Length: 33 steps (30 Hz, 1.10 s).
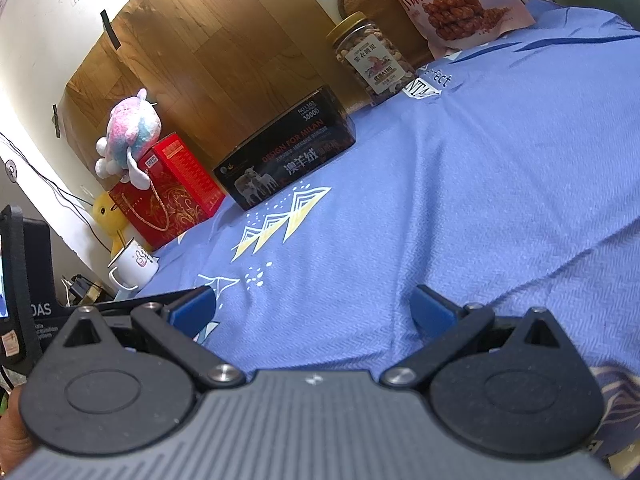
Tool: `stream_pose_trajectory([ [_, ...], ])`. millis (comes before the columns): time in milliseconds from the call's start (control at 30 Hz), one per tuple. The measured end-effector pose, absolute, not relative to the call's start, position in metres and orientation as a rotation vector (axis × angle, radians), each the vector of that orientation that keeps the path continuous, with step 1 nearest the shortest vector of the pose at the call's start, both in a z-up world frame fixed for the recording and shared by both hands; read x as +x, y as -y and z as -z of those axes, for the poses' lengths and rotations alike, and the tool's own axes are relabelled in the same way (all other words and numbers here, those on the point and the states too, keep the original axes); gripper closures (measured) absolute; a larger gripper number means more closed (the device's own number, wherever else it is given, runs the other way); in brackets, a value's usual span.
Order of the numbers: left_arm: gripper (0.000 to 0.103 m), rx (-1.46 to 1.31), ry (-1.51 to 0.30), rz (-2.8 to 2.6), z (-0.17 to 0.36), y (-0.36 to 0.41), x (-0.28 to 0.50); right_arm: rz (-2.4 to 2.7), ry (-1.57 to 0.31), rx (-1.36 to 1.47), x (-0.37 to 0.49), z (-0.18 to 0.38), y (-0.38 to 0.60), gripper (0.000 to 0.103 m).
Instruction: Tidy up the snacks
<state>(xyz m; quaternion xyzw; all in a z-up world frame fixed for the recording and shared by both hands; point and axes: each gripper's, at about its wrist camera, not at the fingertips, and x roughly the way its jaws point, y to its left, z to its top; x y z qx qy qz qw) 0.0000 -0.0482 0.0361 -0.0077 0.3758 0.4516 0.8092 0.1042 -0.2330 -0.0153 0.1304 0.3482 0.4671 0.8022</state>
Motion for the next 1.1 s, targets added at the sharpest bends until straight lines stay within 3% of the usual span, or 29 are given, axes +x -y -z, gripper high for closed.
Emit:
stream_pose_trajectory([
  [1100,0.0,0.055,-0.764,-1.026,-0.0432,0.0467,0.0009,-1.0,-0.744,0.271,0.1031,0.0157,0.2306,0.0],
])
